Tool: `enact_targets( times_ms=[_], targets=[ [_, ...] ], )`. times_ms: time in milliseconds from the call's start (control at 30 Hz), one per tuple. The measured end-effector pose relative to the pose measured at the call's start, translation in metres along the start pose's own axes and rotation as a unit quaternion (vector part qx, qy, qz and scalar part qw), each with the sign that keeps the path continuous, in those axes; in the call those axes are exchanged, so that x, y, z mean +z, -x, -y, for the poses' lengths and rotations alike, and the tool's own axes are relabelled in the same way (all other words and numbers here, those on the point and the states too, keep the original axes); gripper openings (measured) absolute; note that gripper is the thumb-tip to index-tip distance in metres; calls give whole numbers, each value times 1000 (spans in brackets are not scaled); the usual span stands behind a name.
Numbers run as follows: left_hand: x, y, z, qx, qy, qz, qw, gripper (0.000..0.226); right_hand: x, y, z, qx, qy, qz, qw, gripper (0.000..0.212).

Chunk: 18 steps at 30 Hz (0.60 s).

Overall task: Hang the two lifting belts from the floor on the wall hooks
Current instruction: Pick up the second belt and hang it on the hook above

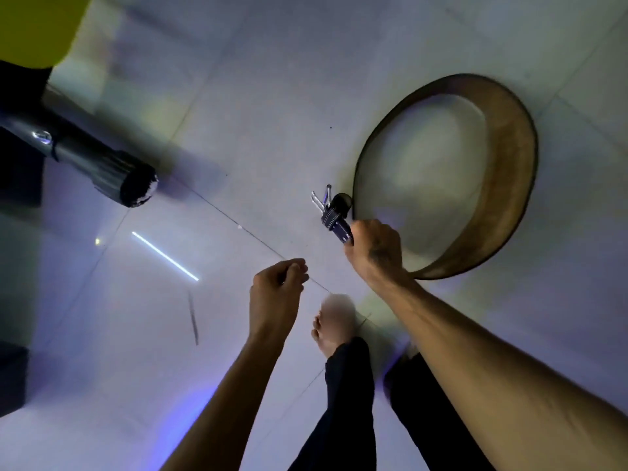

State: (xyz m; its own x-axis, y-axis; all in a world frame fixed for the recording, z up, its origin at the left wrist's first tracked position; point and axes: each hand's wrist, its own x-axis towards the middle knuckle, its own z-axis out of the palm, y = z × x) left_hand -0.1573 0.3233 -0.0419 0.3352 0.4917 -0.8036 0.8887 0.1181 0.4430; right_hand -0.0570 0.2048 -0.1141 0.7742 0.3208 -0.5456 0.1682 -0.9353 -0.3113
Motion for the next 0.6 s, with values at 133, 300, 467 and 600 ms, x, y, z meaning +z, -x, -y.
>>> enact_targets(
  times_ms=[133,300,467,600],
  targets=[
    [-8,59,-59,62,-31,-9,998,22,-96,59,-8,24,-49,21,998,10],
    [1,149,-160,143,-52,61,987,54,-225,128,-39,52,-168,-28,984,4],
    [12,242,-263,286,-27,170,943,45,-353,187,-56,43,-297,-97,949,7],
    [-1,326,-338,370,-3,175,913,52,-448,235,-50,5,-396,-147,907,15]
  ],
)
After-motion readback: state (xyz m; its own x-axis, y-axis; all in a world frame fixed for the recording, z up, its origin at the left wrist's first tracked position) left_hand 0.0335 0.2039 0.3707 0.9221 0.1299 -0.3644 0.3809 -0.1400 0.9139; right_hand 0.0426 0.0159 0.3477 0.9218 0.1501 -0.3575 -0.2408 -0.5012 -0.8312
